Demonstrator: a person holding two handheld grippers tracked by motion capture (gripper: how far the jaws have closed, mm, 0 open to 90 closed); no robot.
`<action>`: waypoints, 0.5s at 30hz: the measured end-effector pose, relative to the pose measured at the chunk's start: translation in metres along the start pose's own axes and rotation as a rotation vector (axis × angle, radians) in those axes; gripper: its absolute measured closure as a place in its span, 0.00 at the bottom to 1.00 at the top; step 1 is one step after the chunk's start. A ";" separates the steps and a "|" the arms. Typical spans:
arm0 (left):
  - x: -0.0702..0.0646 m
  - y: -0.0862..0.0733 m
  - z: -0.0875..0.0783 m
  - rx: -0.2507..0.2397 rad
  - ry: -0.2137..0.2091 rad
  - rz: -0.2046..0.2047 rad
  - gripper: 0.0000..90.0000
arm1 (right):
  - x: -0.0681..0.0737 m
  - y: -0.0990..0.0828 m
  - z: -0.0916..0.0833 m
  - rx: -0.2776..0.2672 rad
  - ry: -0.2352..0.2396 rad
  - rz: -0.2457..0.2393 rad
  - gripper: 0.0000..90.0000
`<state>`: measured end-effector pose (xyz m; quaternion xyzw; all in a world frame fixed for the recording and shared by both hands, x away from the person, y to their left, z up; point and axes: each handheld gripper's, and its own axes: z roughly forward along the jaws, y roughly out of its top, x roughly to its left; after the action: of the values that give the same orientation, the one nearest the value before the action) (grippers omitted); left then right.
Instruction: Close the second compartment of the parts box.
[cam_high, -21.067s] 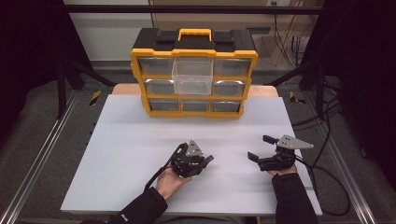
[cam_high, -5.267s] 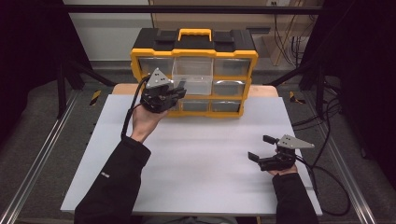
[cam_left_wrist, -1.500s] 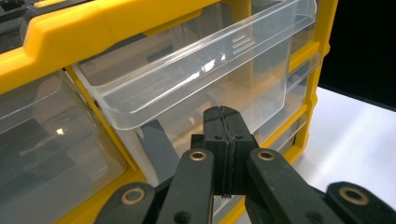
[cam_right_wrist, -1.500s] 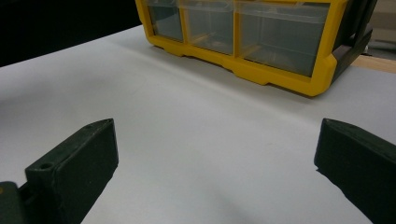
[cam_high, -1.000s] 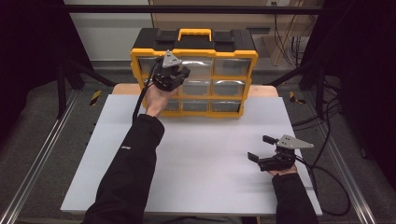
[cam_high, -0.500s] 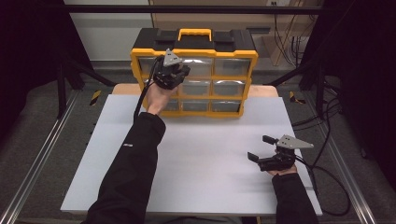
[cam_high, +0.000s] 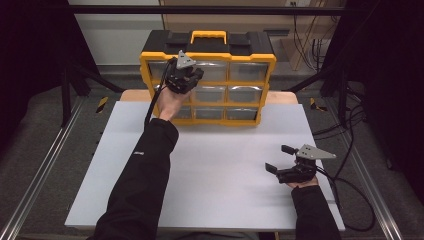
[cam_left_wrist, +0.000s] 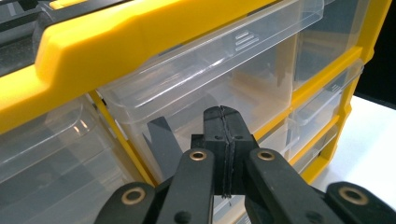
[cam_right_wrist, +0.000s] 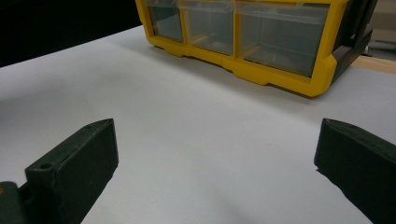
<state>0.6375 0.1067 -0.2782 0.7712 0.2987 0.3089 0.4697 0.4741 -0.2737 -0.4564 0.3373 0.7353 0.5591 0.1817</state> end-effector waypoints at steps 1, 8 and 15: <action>0.000 0.000 0.000 0.002 0.000 -0.001 0.99 | 0.000 0.000 0.000 0.000 0.000 0.000 0.00; 0.000 0.001 0.001 0.011 0.007 0.004 0.99 | 0.000 0.000 0.000 0.000 0.001 0.001 0.00; 0.000 -0.003 -0.004 0.014 -0.008 -0.015 0.99 | 0.000 0.000 0.000 -0.001 0.001 0.002 0.00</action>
<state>0.6338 0.1100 -0.2790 0.7734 0.3047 0.3001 0.4680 0.4741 -0.2738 -0.4564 0.3375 0.7347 0.5598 0.1813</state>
